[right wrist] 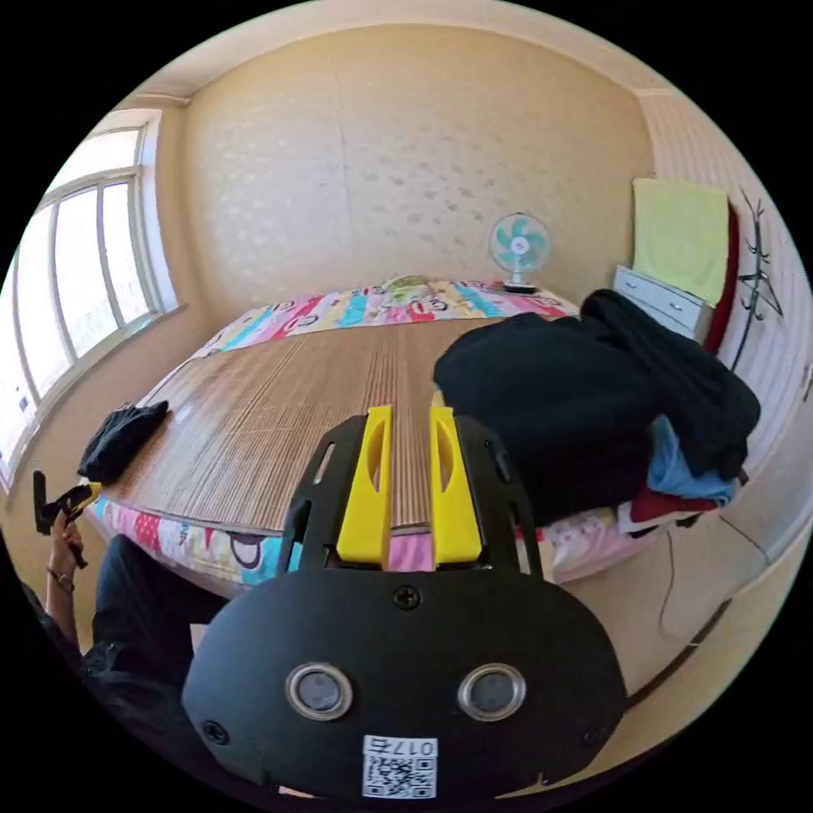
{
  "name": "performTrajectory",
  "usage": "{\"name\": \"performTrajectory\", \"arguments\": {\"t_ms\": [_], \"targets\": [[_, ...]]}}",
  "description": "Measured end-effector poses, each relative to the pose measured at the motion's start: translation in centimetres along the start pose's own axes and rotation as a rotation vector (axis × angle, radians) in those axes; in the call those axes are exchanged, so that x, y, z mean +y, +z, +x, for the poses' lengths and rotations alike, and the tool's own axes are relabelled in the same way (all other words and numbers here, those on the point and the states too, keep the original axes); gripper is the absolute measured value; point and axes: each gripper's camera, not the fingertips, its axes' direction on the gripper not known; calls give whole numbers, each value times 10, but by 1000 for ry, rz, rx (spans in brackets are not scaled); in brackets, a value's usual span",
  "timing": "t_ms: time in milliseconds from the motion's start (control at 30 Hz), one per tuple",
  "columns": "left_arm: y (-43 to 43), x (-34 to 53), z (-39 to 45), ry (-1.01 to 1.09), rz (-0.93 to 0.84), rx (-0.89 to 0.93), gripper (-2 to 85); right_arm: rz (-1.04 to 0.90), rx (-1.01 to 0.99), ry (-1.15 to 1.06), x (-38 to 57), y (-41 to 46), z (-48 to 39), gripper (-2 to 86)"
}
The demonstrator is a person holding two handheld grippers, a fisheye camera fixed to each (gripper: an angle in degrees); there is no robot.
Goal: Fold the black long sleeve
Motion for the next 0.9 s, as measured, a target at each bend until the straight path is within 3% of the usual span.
{"name": "performTrajectory", "arguments": {"t_ms": [133,300,367,433,467,567,667,767,900], "targets": [[84,5,33,58,-272,333,-3,-23,63,182,-14,4,61,113],[118,22,82,183,-394,243,-5,-83,-1,186,-24,22,70,97],[123,26,91,191,-388,238,-5,-159,6,68,-43,35,43,75],[128,29,94,167,-369,309,-8,-157,-120,-14,-63,34,16,58],[129,29,94,162,-360,325,-8,-86,-312,-48,-76,22,-4,50],[126,29,98,158,-304,315,-10,60,-592,-125,-99,-15,-74,40],[124,29,104,171,-271,273,-10,113,-720,-160,-81,-40,-145,37],[127,32,101,144,-257,275,-10,108,-835,-49,-24,-44,-183,38],[132,39,95,98,-243,263,-10,-140,-852,-77,54,-23,-228,39]]}}
